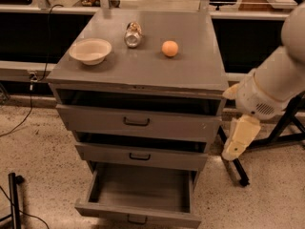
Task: Close bottom drawer
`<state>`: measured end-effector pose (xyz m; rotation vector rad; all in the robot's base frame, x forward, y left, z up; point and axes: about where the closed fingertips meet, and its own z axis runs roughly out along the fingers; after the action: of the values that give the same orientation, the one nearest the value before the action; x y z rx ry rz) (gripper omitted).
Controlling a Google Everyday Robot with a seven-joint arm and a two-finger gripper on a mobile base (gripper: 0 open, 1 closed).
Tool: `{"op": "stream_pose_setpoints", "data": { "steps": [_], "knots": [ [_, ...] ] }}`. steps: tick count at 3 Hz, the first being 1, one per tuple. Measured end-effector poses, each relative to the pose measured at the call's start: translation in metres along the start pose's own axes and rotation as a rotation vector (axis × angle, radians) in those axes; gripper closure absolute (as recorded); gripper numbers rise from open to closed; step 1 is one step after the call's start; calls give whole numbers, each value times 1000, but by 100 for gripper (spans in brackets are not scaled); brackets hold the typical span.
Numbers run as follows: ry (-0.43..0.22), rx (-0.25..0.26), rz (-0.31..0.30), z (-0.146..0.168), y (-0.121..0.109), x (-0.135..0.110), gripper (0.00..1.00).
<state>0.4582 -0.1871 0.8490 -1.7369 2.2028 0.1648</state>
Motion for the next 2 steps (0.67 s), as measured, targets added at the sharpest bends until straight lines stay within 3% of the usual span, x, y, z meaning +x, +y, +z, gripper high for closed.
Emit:
{"op": "stream_pose_setpoints", "data": {
  "steps": [1,2],
  "knots": [
    [-19,19,6,28,-5,1,0],
    [7,-57,-35,47,-8,-14,0]
  ]
}}
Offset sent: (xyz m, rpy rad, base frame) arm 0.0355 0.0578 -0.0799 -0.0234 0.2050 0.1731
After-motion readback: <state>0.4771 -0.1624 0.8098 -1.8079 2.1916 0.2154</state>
